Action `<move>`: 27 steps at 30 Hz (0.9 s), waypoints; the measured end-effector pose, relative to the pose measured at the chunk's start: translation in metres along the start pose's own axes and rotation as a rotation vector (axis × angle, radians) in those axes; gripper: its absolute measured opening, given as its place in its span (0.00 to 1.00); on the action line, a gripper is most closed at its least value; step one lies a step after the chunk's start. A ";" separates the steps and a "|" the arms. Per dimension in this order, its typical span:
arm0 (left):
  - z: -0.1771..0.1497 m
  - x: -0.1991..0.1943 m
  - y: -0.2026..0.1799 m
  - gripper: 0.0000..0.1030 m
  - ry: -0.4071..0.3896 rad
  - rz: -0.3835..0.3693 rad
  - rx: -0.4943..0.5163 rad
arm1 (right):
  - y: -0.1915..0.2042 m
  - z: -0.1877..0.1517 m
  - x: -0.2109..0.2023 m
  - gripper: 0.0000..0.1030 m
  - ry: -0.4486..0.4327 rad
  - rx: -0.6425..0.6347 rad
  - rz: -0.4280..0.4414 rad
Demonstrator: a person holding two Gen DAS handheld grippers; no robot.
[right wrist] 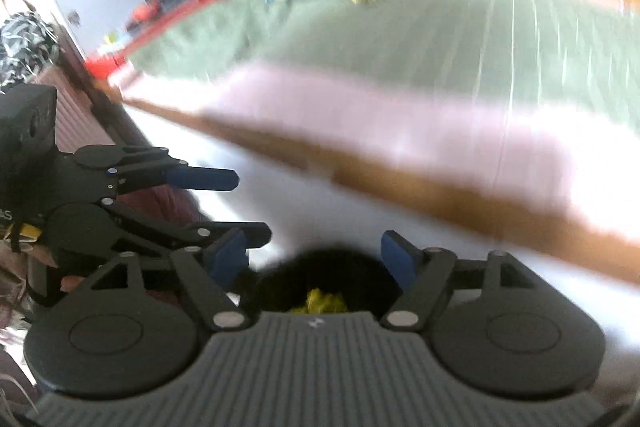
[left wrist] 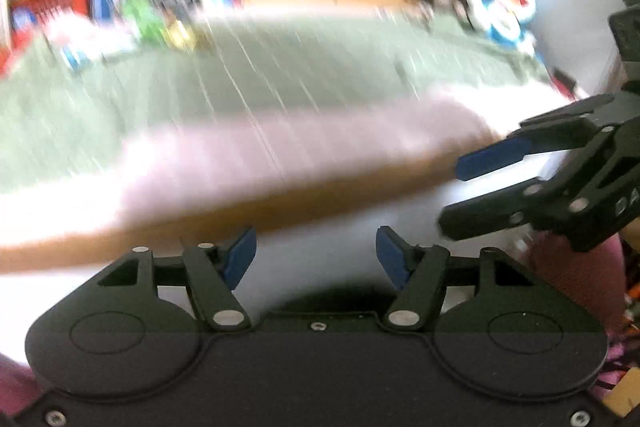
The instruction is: Collect trash
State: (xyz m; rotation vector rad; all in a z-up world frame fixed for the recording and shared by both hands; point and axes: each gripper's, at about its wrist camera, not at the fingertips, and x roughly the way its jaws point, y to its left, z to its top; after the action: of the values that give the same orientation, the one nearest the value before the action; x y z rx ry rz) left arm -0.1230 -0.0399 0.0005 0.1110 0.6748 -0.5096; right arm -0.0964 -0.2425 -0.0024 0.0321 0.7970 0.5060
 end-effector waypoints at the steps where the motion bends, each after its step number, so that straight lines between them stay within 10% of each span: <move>1: 0.010 -0.005 0.004 0.73 -0.034 0.023 0.001 | -0.001 0.011 -0.004 0.83 -0.036 -0.003 -0.005; 7: 0.065 -0.006 0.046 0.83 -0.225 0.208 -0.021 | -0.010 0.068 0.003 0.85 -0.183 -0.019 -0.097; 14: 0.112 0.036 0.118 0.85 -0.246 0.322 -0.097 | -0.019 0.123 0.041 0.85 -0.244 -0.026 -0.130; 27: 0.147 0.148 0.257 0.81 -0.189 0.332 -0.676 | -0.040 0.194 0.148 0.87 -0.207 0.006 -0.142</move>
State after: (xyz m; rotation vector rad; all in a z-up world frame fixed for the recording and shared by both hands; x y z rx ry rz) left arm 0.1838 0.0848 0.0063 -0.4508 0.5970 0.0445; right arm 0.1414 -0.1810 0.0253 0.0328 0.5936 0.3595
